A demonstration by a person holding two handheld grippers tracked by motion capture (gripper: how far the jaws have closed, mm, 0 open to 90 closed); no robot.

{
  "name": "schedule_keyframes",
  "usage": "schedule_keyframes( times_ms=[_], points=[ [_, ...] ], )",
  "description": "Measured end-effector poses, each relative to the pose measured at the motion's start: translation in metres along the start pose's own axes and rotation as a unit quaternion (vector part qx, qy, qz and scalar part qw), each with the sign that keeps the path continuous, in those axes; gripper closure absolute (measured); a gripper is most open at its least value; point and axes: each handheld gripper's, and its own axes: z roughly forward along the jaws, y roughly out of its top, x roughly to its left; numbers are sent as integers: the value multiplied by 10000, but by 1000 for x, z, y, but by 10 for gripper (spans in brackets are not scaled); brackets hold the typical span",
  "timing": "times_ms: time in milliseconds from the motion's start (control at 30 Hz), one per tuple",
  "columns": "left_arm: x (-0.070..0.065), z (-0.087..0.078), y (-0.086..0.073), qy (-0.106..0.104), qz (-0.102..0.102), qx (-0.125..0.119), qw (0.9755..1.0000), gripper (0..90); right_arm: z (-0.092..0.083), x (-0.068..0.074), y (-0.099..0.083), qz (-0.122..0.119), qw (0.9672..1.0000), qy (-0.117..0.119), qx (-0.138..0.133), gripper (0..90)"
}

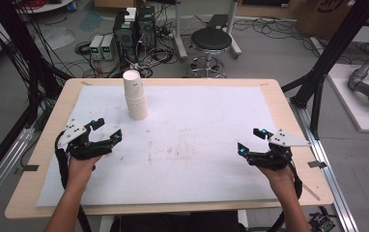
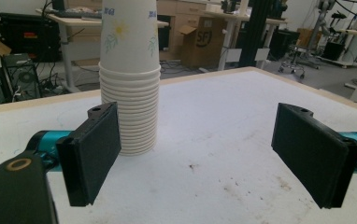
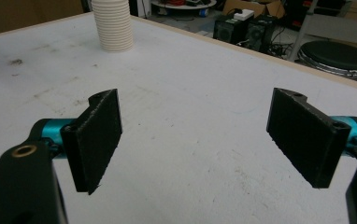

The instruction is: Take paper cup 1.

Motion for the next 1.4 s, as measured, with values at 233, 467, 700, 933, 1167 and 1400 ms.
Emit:
schedule_keyframes(
  times_ms=[233, 467, 700, 933, 1167, 1400],
  points=[
    [0, 1, -1, -15, -7, 15, 10000, 159, 3, -3, 1, -17, 10000, 42, -19, 186],
    [1, -2, -1, 0, -30, -14, 10000, 159, 3, -3, 0, 65, 10000, 70, -20, 186],
    [-2, -3, 2, -47, 26, -27, 10000, 159, 4, 1, -1, 46, 9999, 128, 33, 186],
    [-2, 0, 2, -90, -9, 3, 10000, 159, 2, 4, 0, 36, 9999, 146, 34, 186],
    [-3, 5, 6, -130, 0, 54, 9999, 159, 2, 4, 1, 9, 9999, 141, 50, 186],
    [-3, 16, 23, -125, 63, 42, 9999, 159, 2, 2, 0, -13, 9999, 128, 27, 186]
  ],
)
